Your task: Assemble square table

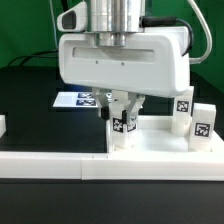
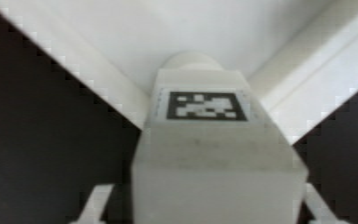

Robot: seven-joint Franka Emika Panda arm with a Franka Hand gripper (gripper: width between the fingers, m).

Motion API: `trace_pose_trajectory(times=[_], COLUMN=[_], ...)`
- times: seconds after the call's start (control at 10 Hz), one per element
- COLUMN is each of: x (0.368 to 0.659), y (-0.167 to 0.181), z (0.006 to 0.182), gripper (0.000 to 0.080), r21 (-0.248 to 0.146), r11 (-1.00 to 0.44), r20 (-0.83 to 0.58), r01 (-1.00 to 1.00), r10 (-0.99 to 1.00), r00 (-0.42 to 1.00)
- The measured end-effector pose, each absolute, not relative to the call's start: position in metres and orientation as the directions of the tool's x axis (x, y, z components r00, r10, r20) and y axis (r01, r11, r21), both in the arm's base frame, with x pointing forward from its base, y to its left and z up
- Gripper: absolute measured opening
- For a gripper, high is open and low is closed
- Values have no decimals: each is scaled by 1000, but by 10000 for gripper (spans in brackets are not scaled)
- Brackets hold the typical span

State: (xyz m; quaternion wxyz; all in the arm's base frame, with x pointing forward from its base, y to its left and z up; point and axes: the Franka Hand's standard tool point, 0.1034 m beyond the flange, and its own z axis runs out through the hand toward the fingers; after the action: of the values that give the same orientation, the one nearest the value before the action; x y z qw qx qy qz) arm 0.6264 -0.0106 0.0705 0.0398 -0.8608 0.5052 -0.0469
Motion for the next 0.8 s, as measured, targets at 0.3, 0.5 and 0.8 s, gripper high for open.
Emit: trace_pose_trajectory(times=[0.3, 0.5, 0.8], x=[621, 619, 619], y=[-8, -8, -8], z=[68, 68, 67], gripper=[288, 288, 413], r21=[-100, -70, -64], r11=[48, 261, 309], r20=[-66, -102, -106], r01=[-994, -963, -949], r10=[-997, -962, -948], r00=[-41, -253, -302])
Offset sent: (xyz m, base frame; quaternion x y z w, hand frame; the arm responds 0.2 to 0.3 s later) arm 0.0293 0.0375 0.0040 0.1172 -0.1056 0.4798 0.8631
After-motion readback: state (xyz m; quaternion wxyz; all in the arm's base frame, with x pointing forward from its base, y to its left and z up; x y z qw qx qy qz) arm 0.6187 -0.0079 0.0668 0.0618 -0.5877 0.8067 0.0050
